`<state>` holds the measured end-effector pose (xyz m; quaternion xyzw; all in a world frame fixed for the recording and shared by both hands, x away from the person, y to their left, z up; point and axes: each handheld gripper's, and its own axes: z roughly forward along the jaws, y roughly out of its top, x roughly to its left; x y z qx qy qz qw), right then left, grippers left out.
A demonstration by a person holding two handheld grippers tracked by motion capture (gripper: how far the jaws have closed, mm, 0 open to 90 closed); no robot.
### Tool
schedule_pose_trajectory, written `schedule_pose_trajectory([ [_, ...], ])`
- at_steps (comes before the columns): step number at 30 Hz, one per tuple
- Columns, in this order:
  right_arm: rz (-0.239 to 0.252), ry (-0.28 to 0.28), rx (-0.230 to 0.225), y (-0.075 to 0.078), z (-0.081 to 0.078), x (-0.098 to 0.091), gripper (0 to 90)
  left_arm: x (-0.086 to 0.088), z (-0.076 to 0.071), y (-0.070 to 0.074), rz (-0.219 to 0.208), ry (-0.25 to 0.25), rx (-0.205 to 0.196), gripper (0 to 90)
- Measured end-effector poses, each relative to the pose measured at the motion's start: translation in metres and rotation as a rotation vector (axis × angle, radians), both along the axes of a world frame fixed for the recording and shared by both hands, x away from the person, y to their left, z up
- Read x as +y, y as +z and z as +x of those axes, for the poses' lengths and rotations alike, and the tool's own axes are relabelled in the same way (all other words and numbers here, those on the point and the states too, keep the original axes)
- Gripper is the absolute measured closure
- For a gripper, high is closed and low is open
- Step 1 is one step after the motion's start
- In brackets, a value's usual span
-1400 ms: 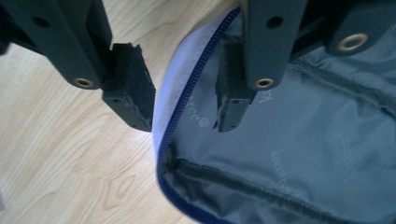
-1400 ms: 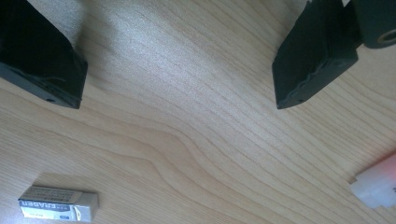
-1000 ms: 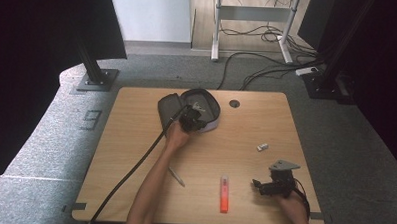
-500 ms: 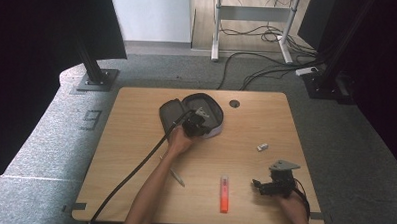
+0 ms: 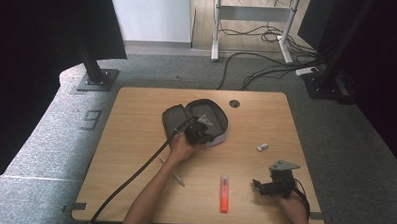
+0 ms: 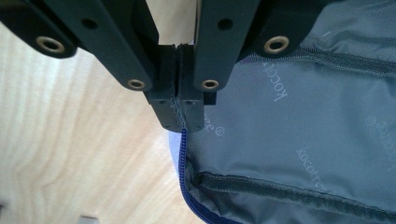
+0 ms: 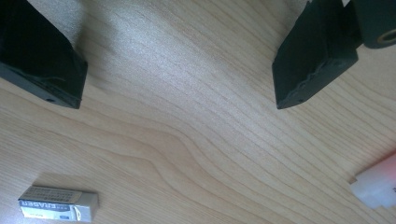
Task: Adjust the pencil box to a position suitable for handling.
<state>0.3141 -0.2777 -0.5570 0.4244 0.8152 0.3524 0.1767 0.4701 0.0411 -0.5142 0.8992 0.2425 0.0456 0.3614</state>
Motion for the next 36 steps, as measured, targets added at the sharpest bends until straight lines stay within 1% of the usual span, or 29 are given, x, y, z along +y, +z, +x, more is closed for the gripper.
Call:
schedule_pose_trajectory([
  [7, 0.0, 0.0, 0.0, 0.0, 0.0, 0.0, 3.0, -0.005, -0.016, 0.0, -0.001, -0.031, 0.003, 88.3],
  [19, 0.0, 0.0, 0.001, 0.0, 0.0, 0.0, 3.0, -0.014, -0.046, -0.001, -0.026, -0.075, 0.012, 88.3],
  [29, 0.0, 0.0, 0.001, 0.0, 0.0, 0.0, 3.0, -0.021, -0.067, -0.001, -0.022, -0.109, 0.006, 88.2],
  [36, -0.001, 0.0, 0.0, 0.0, 0.0, 0.0, 3.0, -0.027, -0.079, -0.002, -0.025, -0.131, 0.011, 88.2],
])
